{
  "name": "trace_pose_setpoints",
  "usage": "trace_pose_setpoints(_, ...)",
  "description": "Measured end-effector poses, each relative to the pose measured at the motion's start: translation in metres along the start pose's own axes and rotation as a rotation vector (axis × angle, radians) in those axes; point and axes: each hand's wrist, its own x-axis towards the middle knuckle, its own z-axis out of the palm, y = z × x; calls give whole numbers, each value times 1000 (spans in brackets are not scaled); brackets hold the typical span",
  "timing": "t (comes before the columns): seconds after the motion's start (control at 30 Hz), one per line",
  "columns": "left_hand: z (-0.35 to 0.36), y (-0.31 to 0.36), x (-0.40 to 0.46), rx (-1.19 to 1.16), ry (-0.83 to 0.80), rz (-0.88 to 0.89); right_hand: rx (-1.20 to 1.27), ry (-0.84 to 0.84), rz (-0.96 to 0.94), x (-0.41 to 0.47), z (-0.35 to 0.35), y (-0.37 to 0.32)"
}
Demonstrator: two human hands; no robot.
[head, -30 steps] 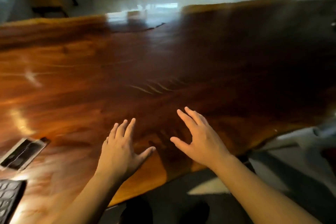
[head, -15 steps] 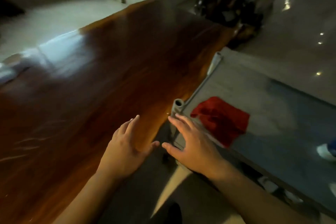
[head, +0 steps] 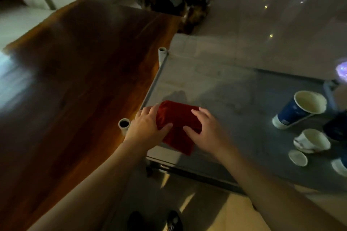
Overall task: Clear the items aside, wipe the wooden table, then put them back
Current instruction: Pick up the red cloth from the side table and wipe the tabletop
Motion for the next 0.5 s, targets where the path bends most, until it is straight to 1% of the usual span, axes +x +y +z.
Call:
trace_pose_setpoints(0.23,23,7,71,104,-84,-11,109,47,278,35,8,27)
trace_pose_setpoints(0.37,32,7,94,173,-163,-7,253,68,440,48,22,36)
trace_pose_setpoints(0.43,36,7,100,171,-195,-9,331,85,503,54,31,39)
trace_pose_setpoints(0.5,38,8,103,137,-198,-55,368,105,554,57,39,42)
